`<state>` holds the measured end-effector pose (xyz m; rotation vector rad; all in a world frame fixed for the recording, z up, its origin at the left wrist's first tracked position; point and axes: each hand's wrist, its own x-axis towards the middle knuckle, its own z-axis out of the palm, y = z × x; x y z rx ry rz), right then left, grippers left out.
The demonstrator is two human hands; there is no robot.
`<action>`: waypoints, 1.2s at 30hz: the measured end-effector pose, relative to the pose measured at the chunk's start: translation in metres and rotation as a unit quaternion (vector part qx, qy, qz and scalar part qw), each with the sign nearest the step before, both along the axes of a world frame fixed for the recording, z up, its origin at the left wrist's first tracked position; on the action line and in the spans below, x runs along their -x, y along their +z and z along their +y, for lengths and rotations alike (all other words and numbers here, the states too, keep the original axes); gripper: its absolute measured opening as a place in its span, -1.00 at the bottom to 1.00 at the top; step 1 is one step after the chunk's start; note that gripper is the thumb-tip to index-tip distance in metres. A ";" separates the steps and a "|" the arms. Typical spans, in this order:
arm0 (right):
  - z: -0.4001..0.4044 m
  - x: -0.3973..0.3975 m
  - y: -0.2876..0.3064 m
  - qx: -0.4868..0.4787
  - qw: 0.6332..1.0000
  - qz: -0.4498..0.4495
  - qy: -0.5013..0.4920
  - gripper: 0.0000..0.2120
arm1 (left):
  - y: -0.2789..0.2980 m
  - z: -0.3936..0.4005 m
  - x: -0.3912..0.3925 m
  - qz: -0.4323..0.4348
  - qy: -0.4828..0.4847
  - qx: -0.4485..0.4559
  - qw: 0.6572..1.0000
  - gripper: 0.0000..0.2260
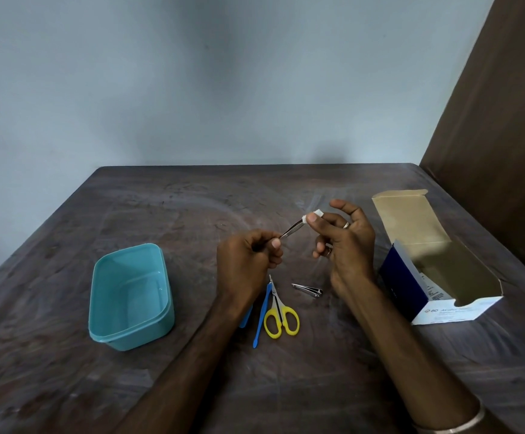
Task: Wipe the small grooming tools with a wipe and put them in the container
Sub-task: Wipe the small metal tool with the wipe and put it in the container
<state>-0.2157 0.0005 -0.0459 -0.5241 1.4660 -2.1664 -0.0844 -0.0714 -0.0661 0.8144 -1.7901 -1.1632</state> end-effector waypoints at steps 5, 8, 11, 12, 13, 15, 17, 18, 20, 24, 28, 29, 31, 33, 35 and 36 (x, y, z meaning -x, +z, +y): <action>0.000 -0.004 -0.004 -0.014 0.998 0.047 0.029 -0.55 | -0.001 0.001 0.001 0.002 0.001 -0.004 1.000 -0.86; 0.000 -0.004 -0.005 -0.020 0.997 0.070 0.032 -0.55 | -0.001 0.001 0.000 0.004 0.004 0.003 1.000 -0.84; -0.001 -0.005 -0.007 -0.028 0.995 0.085 0.041 -0.54 | 0.000 0.001 0.000 0.002 0.002 0.010 1.000 -0.85; -0.001 -0.005 -0.007 -0.029 0.995 0.089 0.043 -0.54 | 0.000 0.001 0.000 0.003 0.002 0.012 1.000 -0.85; -0.001 -0.005 -0.008 -0.031 0.994 0.093 0.046 -0.54 | -0.001 0.000 0.001 0.004 0.003 0.014 1.000 -0.86; -0.002 -0.007 -0.009 -0.035 0.993 0.101 0.055 -0.53 | -0.001 0.000 0.000 0.003 0.004 0.019 1.000 -0.87; -0.002 -0.009 -0.010 -0.038 0.992 0.106 0.064 -0.50 | -0.002 -0.001 0.000 -0.001 -0.001 0.027 1.000 -0.88; -0.003 -0.010 -0.010 -0.040 0.991 0.109 0.067 -0.48 | -0.003 -0.002 0.000 -0.003 -0.003 0.030 1.000 -0.88; -0.003 -0.011 -0.011 -0.039 0.990 0.112 0.071 -0.46 | -0.003 -0.002 0.000 -0.003 -0.001 0.031 1.000 -0.88; -0.003 -0.012 -0.011 -0.039 0.990 0.110 0.081 -0.44 | -0.002 0.000 0.001 0.002 -0.004 0.026 1.000 -0.87; -0.003 -0.011 -0.011 -0.036 0.986 0.116 0.118 -0.38 | 0.000 0.000 -0.001 0.013 -0.007 -0.001 1.000 -0.87; -0.002 -0.011 -0.010 -0.034 0.983 0.124 0.132 -0.35 | 0.001 0.001 -0.001 0.023 -0.009 -0.022 0.999 -0.87; -0.001 -0.010 -0.007 -0.038 0.976 0.144 0.160 -0.30 | 0.004 0.000 -0.003 0.048 -0.021 -0.081 0.995 -0.88; 0.002 -0.007 -0.005 -0.046 0.968 0.162 0.185 -0.29 | 0.006 -0.002 -0.005 0.066 -0.039 -0.136 0.988 -0.88; 0.003 -0.003 -0.003 -0.048 0.962 0.172 0.204 -0.31 | 0.008 -0.004 -0.007 0.077 -0.058 -0.176 0.980 -0.88; 0.004 -0.001 -0.003 -0.049 0.961 0.176 0.208 -0.33 | 0.009 -0.005 -0.008 0.081 -0.067 -0.192 0.976 -0.88</action>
